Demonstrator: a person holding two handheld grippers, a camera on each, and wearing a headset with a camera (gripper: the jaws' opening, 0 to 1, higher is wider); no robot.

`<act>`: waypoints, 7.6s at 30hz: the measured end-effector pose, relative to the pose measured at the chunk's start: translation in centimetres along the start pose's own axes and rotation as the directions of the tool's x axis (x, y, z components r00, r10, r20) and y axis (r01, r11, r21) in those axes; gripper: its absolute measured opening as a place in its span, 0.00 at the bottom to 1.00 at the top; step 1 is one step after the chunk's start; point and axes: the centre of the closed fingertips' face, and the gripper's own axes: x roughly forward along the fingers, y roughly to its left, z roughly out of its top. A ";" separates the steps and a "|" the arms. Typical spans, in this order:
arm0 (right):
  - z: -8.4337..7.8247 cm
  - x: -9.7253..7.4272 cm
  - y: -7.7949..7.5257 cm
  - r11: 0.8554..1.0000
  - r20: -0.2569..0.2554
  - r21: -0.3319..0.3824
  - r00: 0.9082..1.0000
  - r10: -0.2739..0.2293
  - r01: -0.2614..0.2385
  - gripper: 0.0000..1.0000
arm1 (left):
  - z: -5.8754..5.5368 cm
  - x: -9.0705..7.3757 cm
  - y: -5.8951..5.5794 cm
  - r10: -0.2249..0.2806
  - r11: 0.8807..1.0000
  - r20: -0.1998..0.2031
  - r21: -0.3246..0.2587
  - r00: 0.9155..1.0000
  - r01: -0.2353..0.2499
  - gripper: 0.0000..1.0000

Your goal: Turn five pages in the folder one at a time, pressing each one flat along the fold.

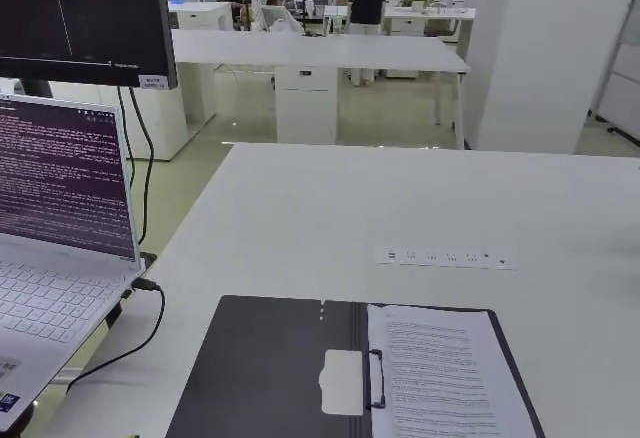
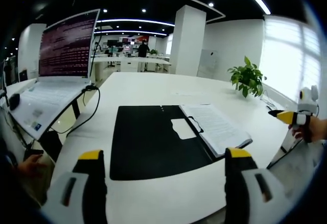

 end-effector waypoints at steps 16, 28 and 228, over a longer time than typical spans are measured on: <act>0.5 0.7 -0.2 1.000 0.011 -0.001 1.000 0.009 -0.009 1.00 | 0.6 -0.1 0.1 0.012 1.000 0.019 -0.001 1.000 -0.012 0.97; 0.4 1.7 0.1 1.000 0.013 0.005 1.000 0.024 -0.025 1.00 | 0.4 0.3 -0.8 -0.004 1.000 0.010 0.017 1.000 0.004 0.96; -6.7 3.7 -5.0 0.904 -0.133 0.409 0.988 -0.077 0.125 0.62 | -7.1 21.6 -24.5 -0.457 0.836 -0.163 0.258 0.874 0.485 0.06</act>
